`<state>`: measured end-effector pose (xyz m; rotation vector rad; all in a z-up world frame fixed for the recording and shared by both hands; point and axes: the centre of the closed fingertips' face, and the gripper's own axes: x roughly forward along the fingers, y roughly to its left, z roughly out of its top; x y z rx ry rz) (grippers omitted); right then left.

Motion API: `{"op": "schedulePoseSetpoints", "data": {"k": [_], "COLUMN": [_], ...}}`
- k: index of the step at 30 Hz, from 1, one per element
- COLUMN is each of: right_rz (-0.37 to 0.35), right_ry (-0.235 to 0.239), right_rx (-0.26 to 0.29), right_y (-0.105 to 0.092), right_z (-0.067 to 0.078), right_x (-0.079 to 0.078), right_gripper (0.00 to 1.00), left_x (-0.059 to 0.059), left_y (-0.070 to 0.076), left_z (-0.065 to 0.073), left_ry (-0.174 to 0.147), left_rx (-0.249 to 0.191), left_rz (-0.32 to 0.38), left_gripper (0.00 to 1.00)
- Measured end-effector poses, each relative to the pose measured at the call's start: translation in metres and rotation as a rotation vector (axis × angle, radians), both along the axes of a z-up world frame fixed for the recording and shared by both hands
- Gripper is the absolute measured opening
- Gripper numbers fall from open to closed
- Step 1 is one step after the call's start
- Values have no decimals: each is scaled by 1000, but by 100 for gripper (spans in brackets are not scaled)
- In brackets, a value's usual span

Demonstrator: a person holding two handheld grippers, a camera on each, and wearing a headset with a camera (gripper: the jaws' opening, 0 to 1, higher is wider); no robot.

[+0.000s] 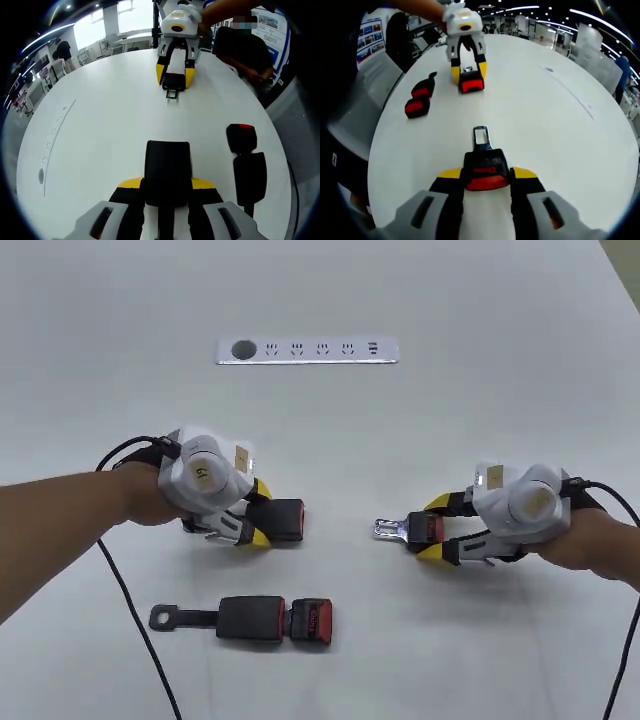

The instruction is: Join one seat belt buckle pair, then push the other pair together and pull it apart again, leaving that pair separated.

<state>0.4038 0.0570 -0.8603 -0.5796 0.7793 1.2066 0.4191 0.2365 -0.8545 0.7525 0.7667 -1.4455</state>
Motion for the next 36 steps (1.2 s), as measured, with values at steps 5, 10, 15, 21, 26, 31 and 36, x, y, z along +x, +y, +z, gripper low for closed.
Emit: {"op": "schedulePoseSetpoints", "data": {"k": [5,10,15,21,26,31,36], "right_rz": [-8,-16,-20,-18,-24,-24,-23], "right_ry": [1,7,3,2,2,3,8], "right_rx": [-5,-9,-6,-5,-9,-11,-16], "right_y": [-8,-15,-21,-28,-35,-39,-43], "right_z": [-1,-2,-2,1,3,6,8], "right_x": [0,-2,-3,-8,-11,-14,-15], "right_gripper": [36,36,37,37,37,37,37], "left_x": [0,1,2,2,2,3,3], "left_y": [-1,0,1,2,2,2,3], "left_z": [0,-2,-3,-4,-4,-5,-5], "left_ry": [0,1,1,2,1,2,2], "left_rx": [1,6,10,13,15,14,13], "left_rz": [0,-7,-6,-6,-7,-7,-8], "left_gripper": [34,34,34,34,34,34,34]}}
